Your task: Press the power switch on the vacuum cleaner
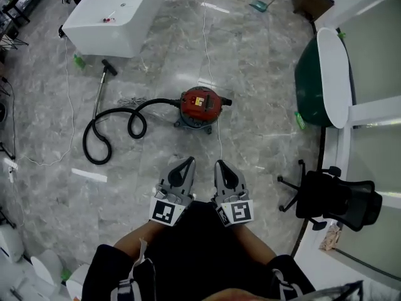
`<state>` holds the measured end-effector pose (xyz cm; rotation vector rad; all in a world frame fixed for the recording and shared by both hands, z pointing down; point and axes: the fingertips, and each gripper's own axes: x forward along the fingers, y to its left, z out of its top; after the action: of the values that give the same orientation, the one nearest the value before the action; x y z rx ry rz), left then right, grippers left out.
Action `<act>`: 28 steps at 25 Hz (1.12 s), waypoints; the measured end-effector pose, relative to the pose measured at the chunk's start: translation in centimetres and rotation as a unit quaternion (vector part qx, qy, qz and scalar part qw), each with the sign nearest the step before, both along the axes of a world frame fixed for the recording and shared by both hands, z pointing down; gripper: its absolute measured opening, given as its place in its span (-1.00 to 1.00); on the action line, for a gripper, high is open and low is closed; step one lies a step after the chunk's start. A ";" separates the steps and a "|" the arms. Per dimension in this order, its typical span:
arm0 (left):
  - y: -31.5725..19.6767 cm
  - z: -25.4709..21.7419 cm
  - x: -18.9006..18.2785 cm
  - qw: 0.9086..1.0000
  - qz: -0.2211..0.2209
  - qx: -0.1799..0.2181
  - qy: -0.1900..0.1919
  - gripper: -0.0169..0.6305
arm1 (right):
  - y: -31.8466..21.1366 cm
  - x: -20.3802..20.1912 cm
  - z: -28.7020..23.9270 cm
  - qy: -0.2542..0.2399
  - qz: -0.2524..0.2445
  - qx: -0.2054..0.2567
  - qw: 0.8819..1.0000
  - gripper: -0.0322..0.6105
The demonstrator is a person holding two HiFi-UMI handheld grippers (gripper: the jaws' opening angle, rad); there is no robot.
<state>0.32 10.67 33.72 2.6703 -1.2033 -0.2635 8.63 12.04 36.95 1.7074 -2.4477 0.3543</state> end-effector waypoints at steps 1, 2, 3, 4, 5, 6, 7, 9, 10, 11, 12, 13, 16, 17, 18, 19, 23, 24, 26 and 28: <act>-0.9 -0.2 -0.3 1.000 -0.002 0.001 0.005 -0.89 | -0.9 -0.1 0.3 0.006 0.001 -0.008 1.000 -0.84; -1.8 -0.5 -0.8 1.000 -0.004 0.002 0.009 -0.89 | -1.7 -0.4 0.6 0.012 0.000 -0.015 1.000 -0.84; -2.5 -0.8 -1.2 1.000 -0.005 0.003 0.012 -0.89 | -2.5 -0.7 0.9 0.016 -0.001 -0.022 1.000 -0.84; -3.3 -1.0 -1.7 1.000 -0.005 0.002 0.014 -0.89 | -3.3 -1.1 1.0 0.019 0.000 -0.026 0.999 -0.84; -4.0 -1.0 -2.1 1.000 -0.004 -0.001 0.016 -0.89 | -4.0 -1.4 1.1 0.020 0.002 -0.029 0.999 -0.84; -4.7 -0.9 -2.5 1.000 -0.003 -0.003 0.016 -0.89 | -4.5 -1.7 1.1 0.020 0.005 -0.029 0.999 -0.84; -5.3 -0.7 -2.7 1.000 -0.001 -0.005 0.015 -0.89 | -4.8 -2.0 1.0 0.021 0.007 -0.028 0.999 -0.84; -6.3 -0.3 -3.0 1.000 -0.001 -0.002 0.010 -0.89 | -5.3 -2.5 0.7 0.024 0.008 -0.025 0.999 -0.84; -6.8 -0.2 -3.1 1.000 -0.004 0.000 0.011 -0.89 | -5.4 -2.5 0.6 0.022 0.007 -0.024 0.999 -0.84; -7.2 -0.3 -3.0 1.000 -0.009 -0.001 0.015 -0.89 | -5.5 -2.3 0.7 0.019 0.007 -0.024 0.999 -0.84; -7.4 -0.3 -3.0 1.000 -0.014 -0.002 0.021 -0.89 | -5.7 -2.0 0.8 0.018 0.008 -0.026 0.999 -0.84; -7.6 -0.4 -2.9 1.000 -0.018 -0.004 0.024 -0.89 | -6.0 -1.8 0.9 0.018 0.008 -0.028 0.999 -0.84; -8.1 -0.1 -3.3 0.999 -0.030 -0.014 0.021 -0.89 | -7.7 -1.9 1.0 0.016 0.002 -0.028 0.999 -0.84; -8.2 0.1 -3.6 0.999 -0.036 -0.018 0.019 -0.89 | -8.2 -2.1 0.9 0.013 -0.004 -0.026 1.000 -0.84; -8.1 0.2 -3.9 0.999 -0.042 -0.021 0.017 -0.89 | -8.5 -2.3 0.9 0.009 -0.010 -0.025 1.000 -0.84; -8.0 0.3 -4.2 0.998 -0.048 -0.025 0.013 -0.89 | -8.8 -2.5 1.0 0.004 -0.016 -0.025 1.000 -0.84; -8.5 -0.4 -5.6 0.996 -0.086 -0.024 0.017 -0.89 | -10.0 -2.7 1.6 -0.014 -0.036 -0.036 0.999 -0.84; -8.8 -0.7 -5.9 0.995 -0.096 -0.023 0.021 -0.89 | -10.4 -2.7 1.7 -0.014 -0.040 -0.038 0.998 -0.84; -9.3 -0.9 -6.1 0.994 -0.109 -0.022 0.018 -0.89 | -11.3 -2.5 1.8 -0.010 -0.050 -0.037 0.998 -0.84; -10.0 -0.4 -6.2 0.992 -0.117 -0.034 0.008 -0.89 | -12.2 -2.4 2.5 -0.007 -0.060 -0.039 0.997 -0.84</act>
<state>-5.84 0.71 33.34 2.4639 -1.4943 -0.2715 6.19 -0.15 39.40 1.5230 -2.4973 0.4439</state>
